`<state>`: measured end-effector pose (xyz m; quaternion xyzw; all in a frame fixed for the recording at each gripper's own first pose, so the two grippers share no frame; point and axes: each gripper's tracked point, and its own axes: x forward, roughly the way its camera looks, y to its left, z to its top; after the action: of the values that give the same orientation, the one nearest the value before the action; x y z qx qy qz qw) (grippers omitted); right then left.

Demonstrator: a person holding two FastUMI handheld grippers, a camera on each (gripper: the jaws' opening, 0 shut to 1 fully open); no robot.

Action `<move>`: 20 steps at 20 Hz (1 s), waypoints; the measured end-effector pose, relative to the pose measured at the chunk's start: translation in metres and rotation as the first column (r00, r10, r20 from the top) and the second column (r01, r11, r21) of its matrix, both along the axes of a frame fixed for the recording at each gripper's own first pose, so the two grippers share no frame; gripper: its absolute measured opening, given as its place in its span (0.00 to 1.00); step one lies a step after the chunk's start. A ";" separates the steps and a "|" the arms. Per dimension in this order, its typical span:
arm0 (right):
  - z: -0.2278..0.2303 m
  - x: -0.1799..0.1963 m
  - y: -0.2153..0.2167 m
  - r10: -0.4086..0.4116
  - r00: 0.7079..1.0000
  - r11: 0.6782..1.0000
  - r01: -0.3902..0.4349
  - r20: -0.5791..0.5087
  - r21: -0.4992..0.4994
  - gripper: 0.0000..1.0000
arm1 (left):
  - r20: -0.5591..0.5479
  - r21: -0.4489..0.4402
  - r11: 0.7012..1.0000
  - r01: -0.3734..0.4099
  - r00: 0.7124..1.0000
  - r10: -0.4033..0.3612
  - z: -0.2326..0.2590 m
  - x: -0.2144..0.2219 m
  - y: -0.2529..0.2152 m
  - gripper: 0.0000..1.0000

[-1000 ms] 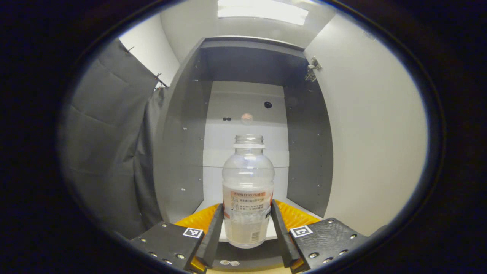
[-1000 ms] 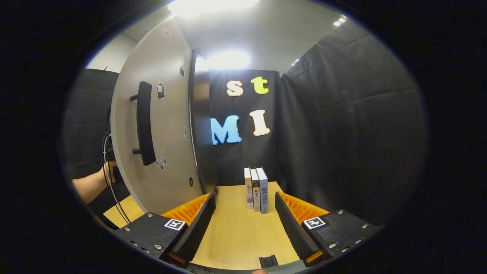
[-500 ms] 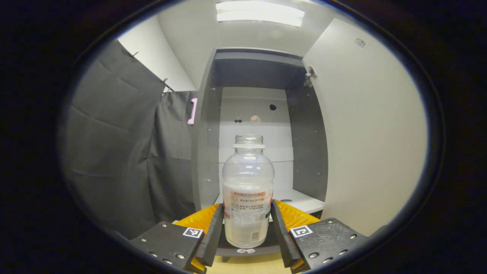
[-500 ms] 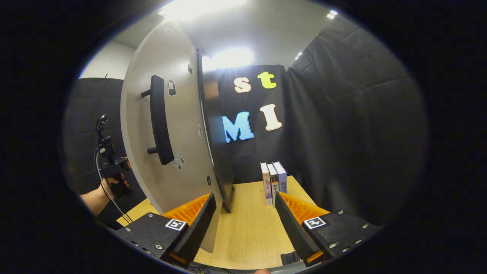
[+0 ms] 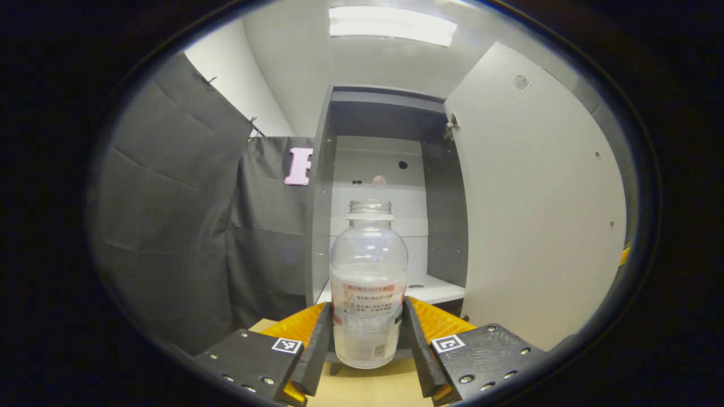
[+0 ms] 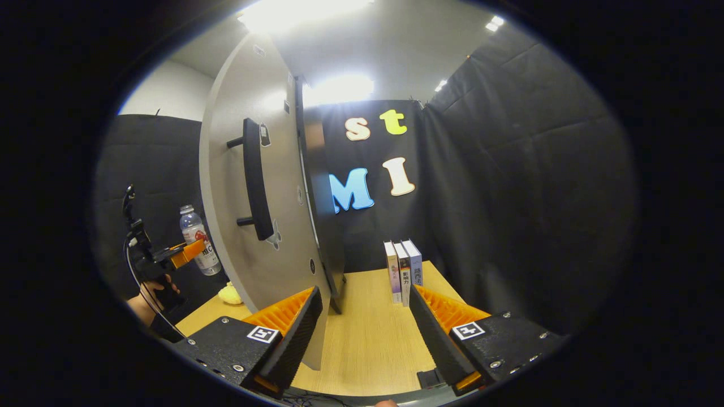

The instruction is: Open the cabinet door with the right hand, grasp the bottle in the cabinet with the left hand and place it on the coaster, then close the cabinet door with the right hand.

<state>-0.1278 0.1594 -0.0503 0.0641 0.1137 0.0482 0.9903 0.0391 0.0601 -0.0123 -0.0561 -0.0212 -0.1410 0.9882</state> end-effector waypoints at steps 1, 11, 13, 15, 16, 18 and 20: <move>0.000 -0.003 0.002 0.000 1.000 1.000 0.000 -0.001 -0.004 0.95 | -0.003 -0.003 1.000 0.001 1.000 -0.001 -0.004 -0.011 0.004 0.68; -0.003 -0.033 0.014 -0.048 0.999 0.999 0.048 0.003 -0.003 0.95 | -0.040 0.004 1.000 0.026 0.999 -0.026 -0.067 -0.091 0.017 0.68; -0.002 -0.037 0.015 -0.059 0.998 0.998 0.059 0.005 -0.001 0.95 | -0.052 0.010 0.999 0.032 0.998 -0.032 -0.078 -0.095 0.018 0.68; -0.006 -0.041 0.014 -0.074 0.997 0.997 0.074 0.001 -0.011 0.95 | -0.066 0.029 0.999 0.044 0.997 -0.042 -0.096 -0.111 0.018 0.68; -0.008 -0.043 0.014 -0.077 0.997 0.997 0.077 -0.007 -0.014 0.91 | -0.072 0.037 0.998 0.049 0.996 -0.046 -0.104 -0.120 0.019 0.68; -0.016 -0.048 0.014 -0.082 0.996 0.997 0.081 -0.035 -0.018 0.95 | -0.093 0.041 0.997 0.059 0.994 -0.055 -0.120 -0.131 0.014 0.68; -0.020 -0.050 0.017 -0.085 0.996 0.996 0.084 -0.043 -0.013 0.95 | -0.119 0.040 0.997 0.062 0.991 -0.057 -0.140 -0.141 0.014 0.68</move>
<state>-0.1778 0.1759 -0.0701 0.0642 0.1325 0.0044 0.9891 -0.1024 0.0738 -0.1526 -0.0435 0.0420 -0.1672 0.9841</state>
